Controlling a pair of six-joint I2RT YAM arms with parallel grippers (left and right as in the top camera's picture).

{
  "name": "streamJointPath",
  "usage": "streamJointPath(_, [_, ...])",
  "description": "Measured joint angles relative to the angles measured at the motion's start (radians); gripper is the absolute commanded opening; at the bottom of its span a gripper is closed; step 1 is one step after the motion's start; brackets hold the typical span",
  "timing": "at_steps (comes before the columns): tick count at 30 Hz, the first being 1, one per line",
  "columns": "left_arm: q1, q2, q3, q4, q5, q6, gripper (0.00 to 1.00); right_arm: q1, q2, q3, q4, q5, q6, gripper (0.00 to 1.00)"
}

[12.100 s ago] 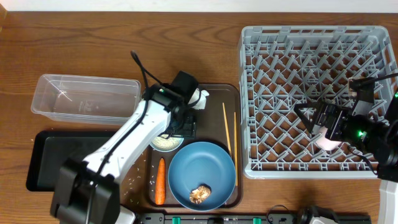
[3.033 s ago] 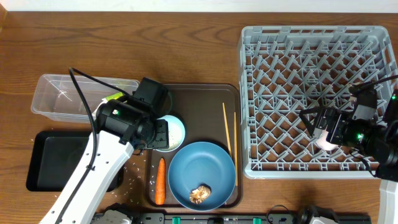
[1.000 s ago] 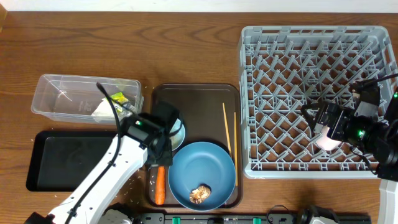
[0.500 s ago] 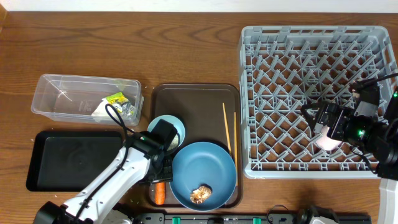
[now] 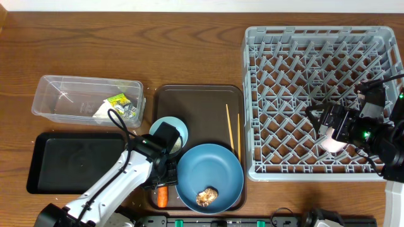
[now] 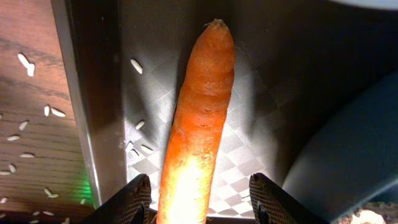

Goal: Sort waste into correct bins and load items into the dishwasher rack
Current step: 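Close the left gripper on the orange carrot and lift it, then carry the carrot left onto the black tray and release it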

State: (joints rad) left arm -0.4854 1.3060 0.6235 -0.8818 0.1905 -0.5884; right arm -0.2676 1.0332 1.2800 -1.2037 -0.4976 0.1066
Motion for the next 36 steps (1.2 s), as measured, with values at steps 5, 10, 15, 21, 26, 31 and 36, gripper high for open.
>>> streamJointPath(5, [0.0,0.0,-0.043,0.031,0.012,-0.043,0.52,0.0,0.0,0.0,0.0,0.0,0.0,0.99])
streamJointPath(10, [0.0,0.0,-0.063,0.036,0.013,-0.081,0.45,0.0,0.0,0.0,0.0,0.0,0.0,0.99])
streamJointPath(15, [0.0,0.0,-0.063,0.049,0.005,-0.095,0.39,0.0,0.0,0.0,-0.001,0.0,0.0,0.99])
streamJointPath(21, [0.0,0.0,-0.064,0.053,0.001,-0.101,0.39,0.0,0.0,0.0,-0.003,0.0,0.0,0.99])
streamJointPath(26, [0.0,0.0,-0.088,0.06,0.002,-0.129,0.21,0.0,0.0,0.0,-0.003,0.0,0.0,0.99])
streamJointPath(31, [0.0,-0.004,-0.089,0.055,0.006,-0.133,0.1,0.0,0.0,0.0,-0.002,0.0,0.0,0.99])
streamJointPath(36, [0.0,-0.004,-0.068,-0.01,0.006,-0.137,0.1,0.0,0.0,0.0,-0.002,0.0,0.0,0.99])
